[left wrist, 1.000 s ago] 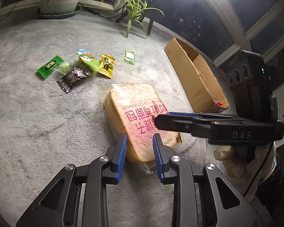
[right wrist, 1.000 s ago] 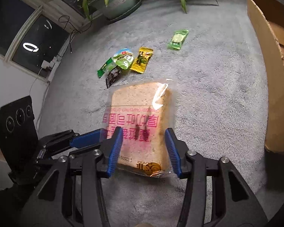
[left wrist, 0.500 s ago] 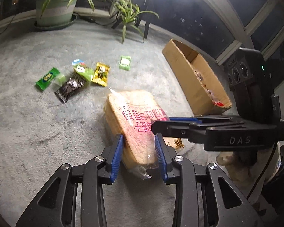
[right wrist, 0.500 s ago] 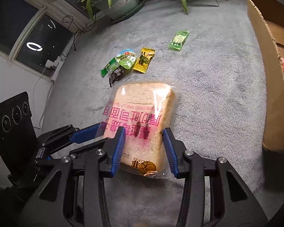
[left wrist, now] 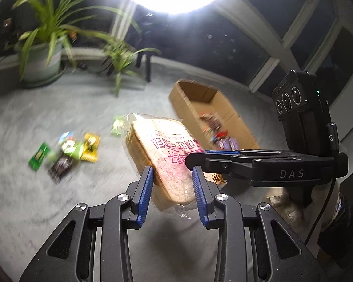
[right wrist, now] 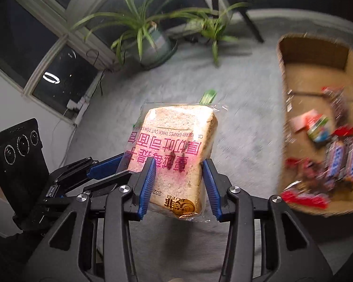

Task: Organize snacks
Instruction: 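Lift the bread bag with the right tool, lower into the box, open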

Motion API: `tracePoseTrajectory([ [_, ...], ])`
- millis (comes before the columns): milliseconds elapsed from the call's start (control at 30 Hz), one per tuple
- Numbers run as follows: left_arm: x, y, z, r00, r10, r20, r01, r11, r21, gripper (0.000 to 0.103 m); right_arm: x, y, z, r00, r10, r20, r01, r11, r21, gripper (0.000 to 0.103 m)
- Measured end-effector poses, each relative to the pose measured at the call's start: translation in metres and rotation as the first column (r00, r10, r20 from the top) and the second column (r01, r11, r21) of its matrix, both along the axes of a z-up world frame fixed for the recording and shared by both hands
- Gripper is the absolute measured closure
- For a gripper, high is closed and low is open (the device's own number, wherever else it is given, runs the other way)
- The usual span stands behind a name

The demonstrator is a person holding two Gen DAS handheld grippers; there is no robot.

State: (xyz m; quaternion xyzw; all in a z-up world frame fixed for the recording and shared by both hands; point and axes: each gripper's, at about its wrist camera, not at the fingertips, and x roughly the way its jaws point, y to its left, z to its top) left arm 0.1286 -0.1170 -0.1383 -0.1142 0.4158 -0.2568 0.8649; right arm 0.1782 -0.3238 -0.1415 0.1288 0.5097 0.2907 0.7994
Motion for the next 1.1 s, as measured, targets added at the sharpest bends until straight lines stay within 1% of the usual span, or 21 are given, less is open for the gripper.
tracePoseTrajectory([
  [100,0.012,-0.014,0.009,1.0,-0.022,0.022,0.023,0.999,-0.023,0.072,0.011,-0.021,0.011,0.999,-0.026,0.019,0.026,1.0,-0.004,0.059],
  [267,0.037,-0.049,0.021,0.996,-0.065,0.069,0.066,0.998,-0.023,0.072,0.03,-0.055,0.027,0.995,-0.077,0.064,0.08,0.996,-0.04,0.059],
  [367,0.053,-0.065,0.022,0.994,-0.083,0.07,0.086,0.996,-0.034,0.072,0.044,-0.075,0.031,0.991,-0.112,0.079,0.117,0.991,-0.059,0.059],
  [433,0.067,-0.081,0.021,0.992,-0.1,0.074,0.102,0.995,-0.024,0.072,0.052,-0.088,0.032,0.987,-0.133,0.09,0.14,0.987,-0.075,0.059],
  [533,0.077,-0.1,0.018,0.989,-0.126,0.079,0.126,0.992,-0.002,0.072,0.063,-0.103,0.03,0.983,-0.154,0.102,0.165,0.98,-0.109,0.059],
  [767,0.098,-0.139,0.009,0.983,-0.171,0.064,0.167,0.984,0.055,0.072,0.082,-0.128,0.016,0.977,-0.194,0.089,0.205,0.97,-0.133,0.06],
  [900,0.105,-0.152,0.003,0.982,-0.182,0.054,0.178,0.981,0.079,0.072,0.089,-0.136,0.009,0.976,-0.197,0.092,0.209,0.966,-0.154,0.06],
  [1100,0.116,-0.164,-0.005,0.981,-0.191,0.042,0.184,0.975,0.126,0.072,0.097,-0.136,0.0,0.976,-0.198,0.088,0.211,0.957,-0.198,0.06],
])
